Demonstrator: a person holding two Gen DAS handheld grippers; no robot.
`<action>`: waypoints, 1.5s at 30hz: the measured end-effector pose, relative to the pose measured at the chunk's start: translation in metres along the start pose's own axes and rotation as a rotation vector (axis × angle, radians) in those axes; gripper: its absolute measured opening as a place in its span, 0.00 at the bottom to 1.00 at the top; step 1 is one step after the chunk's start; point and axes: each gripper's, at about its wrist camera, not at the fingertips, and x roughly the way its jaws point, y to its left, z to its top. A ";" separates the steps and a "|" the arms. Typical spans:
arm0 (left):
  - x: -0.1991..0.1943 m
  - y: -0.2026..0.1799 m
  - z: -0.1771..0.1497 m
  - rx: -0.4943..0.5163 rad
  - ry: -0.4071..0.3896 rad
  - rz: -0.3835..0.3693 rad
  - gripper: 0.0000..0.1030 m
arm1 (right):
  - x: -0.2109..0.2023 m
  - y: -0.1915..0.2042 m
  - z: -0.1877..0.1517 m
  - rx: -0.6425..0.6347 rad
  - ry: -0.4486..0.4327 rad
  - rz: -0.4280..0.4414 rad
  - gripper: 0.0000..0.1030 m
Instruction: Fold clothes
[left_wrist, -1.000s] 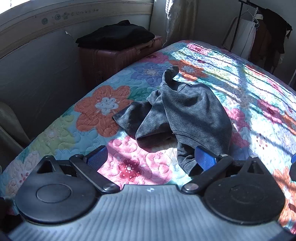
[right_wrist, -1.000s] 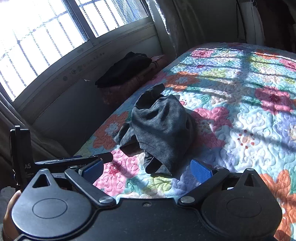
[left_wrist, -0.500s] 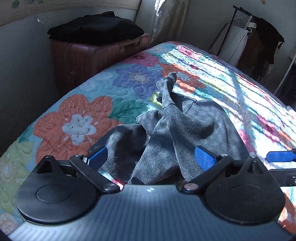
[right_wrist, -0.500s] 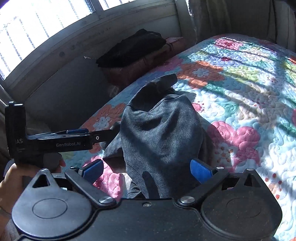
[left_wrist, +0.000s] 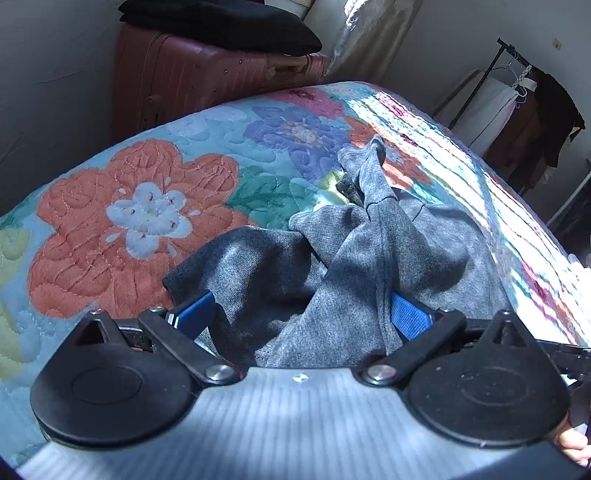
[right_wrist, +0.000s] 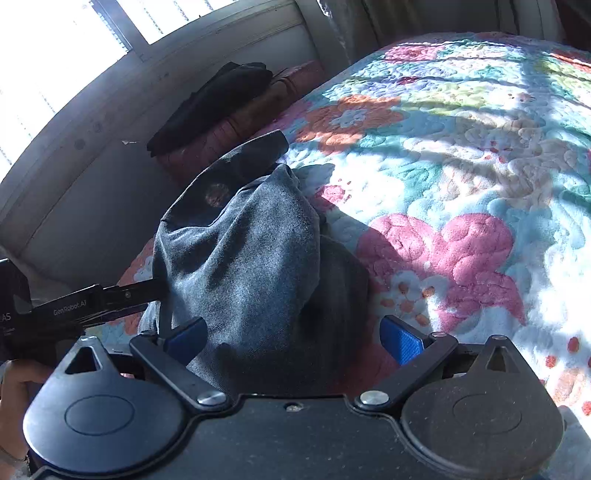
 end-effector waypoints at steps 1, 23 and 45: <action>0.003 0.002 -0.001 -0.005 0.006 0.001 1.00 | 0.005 0.001 0.001 -0.009 0.010 0.000 0.99; 0.000 -0.087 -0.016 0.310 0.019 0.000 0.26 | -0.020 0.031 -0.013 -0.077 -0.084 0.074 0.26; -0.016 -0.220 -0.052 0.292 -0.108 -0.159 0.22 | -0.126 -0.027 -0.032 -0.158 -0.238 -0.198 0.26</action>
